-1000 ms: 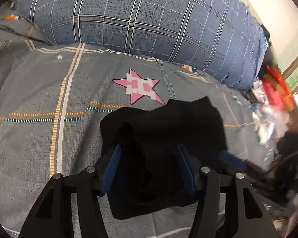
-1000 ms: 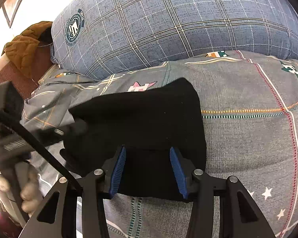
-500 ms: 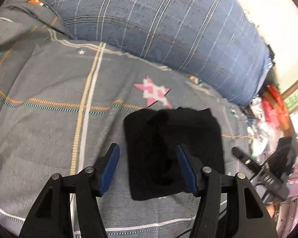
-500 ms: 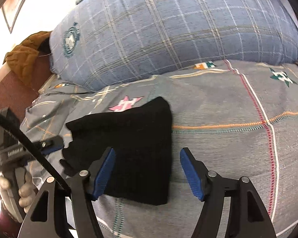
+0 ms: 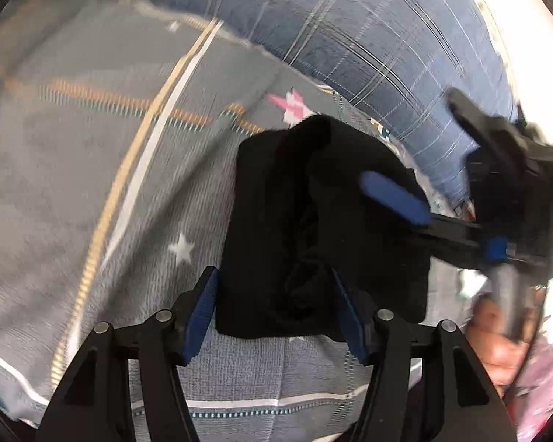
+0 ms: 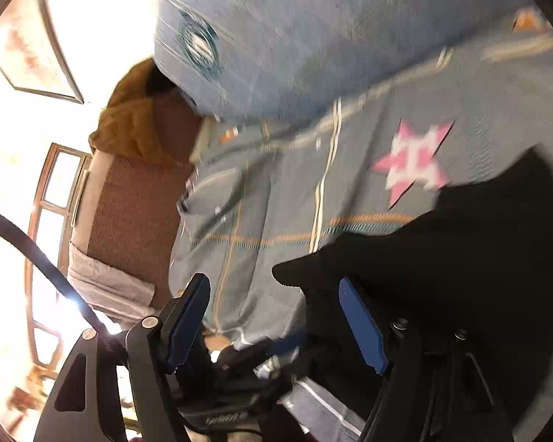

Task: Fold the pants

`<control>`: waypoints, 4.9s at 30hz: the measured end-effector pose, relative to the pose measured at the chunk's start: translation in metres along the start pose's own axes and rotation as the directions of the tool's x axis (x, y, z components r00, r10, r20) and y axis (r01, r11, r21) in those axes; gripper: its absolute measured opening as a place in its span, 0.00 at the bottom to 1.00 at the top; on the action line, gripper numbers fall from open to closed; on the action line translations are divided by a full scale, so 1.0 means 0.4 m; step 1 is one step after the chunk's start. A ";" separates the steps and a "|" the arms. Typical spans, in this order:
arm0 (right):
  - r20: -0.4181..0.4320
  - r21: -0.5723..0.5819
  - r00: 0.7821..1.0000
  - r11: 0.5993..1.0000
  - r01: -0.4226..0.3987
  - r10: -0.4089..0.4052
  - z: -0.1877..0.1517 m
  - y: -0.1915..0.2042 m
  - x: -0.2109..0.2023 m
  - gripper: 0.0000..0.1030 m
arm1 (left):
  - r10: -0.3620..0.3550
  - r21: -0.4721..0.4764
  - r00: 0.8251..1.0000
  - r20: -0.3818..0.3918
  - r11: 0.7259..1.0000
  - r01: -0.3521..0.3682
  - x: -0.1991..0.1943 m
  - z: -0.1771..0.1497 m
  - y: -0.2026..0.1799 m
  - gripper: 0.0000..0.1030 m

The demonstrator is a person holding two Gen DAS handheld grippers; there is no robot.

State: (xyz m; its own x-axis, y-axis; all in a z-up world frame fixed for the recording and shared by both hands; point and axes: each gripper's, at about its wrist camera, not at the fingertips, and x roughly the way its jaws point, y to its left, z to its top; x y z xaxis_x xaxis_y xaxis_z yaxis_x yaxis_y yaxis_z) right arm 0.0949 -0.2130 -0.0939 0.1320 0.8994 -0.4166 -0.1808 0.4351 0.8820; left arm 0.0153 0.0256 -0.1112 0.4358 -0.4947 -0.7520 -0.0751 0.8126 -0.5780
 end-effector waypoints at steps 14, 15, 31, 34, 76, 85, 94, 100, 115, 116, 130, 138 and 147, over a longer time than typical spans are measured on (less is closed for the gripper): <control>0.163 -0.088 0.981 0.989 0.120 -0.104 -0.070 0.077 -0.090 0.78 | 0.050 0.121 0.992 0.114 0.991 -0.064 -0.133 -0.006 -0.039 0.59; 0.211 -0.101 0.968 0.981 0.163 -0.139 -0.098 0.088 -0.127 0.80 | 0.088 0.136 0.986 0.141 0.985 -0.107 -0.151 -0.009 -0.050 0.59; 0.419 0.060 0.709 0.797 0.601 -0.567 -0.368 -0.009 -0.317 0.81 | 0.386 0.266 0.853 0.351 0.832 -0.487 -0.191 -0.092 -0.211 0.73; 0.427 0.067 0.699 0.791 0.608 -0.573 -0.365 -0.019 -0.332 0.81 | 0.392 0.281 0.851 0.350 0.823 -0.494 -0.187 -0.105 -0.220 0.73; 0.239 -0.140 0.820 0.818 0.558 -0.519 -0.105 -0.080 -0.140 0.77 | 0.012 0.172 1.000 -0.013 0.985 -0.009 0.060 0.101 -0.070 0.69; 0.340 -0.236 0.793 0.771 0.592 -0.505 -0.147 0.108 -0.173 0.41 | -0.055 0.158 0.995 0.086 0.987 0.041 -0.067 0.118 -0.110 0.46; 0.374 -0.233 0.802 0.789 0.568 -0.466 -0.027 0.171 -0.140 0.41 | -0.035 0.130 0.992 0.122 0.991 0.019 -0.064 0.288 -0.104 0.46; 0.318 -0.125 0.820 0.837 0.533 -0.475 0.056 0.049 -0.081 0.41 | 0.048 0.092 0.996 0.080 0.994 -0.055 0.035 0.340 -0.056 0.46; 0.289 -0.031 0.817 0.848 0.529 -0.499 0.071 -0.089 -0.063 0.70 | 0.044 0.030 0.997 0.060 0.998 -0.046 0.104 0.322 0.017 0.68; 0.298 -0.040 0.811 0.842 0.538 -0.503 0.068 -0.080 -0.068 0.70 | 0.054 0.038 0.996 0.065 0.998 -0.056 0.092 0.318 0.015 0.68; 0.575 -0.096 0.619 0.708 0.700 -0.535 -0.207 0.162 -0.165 0.83 | 0.353 0.151 0.874 0.335 0.895 -0.420 -0.172 0.125 -0.088 0.68; 0.561 -0.075 0.596 0.682 0.727 -0.574 -0.338 0.165 -0.135 0.83 | 0.456 0.115 0.747 0.484 0.813 -0.571 -0.264 -0.029 -0.176 0.74; 0.571 -0.075 0.553 0.631 0.772 -0.607 -0.413 0.184 -0.127 0.86 | 0.440 0.127 0.756 0.484 0.820 -0.558 -0.305 -0.082 -0.209 0.74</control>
State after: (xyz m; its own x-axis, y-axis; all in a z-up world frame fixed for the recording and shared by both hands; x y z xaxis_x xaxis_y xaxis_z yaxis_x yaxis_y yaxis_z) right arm -0.0859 -0.2198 -0.0443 0.7390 0.2092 -0.6404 -0.0857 0.9720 0.2186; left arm -0.0609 0.0079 0.0186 0.7307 0.1331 -0.6697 -0.1914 0.9814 -0.0138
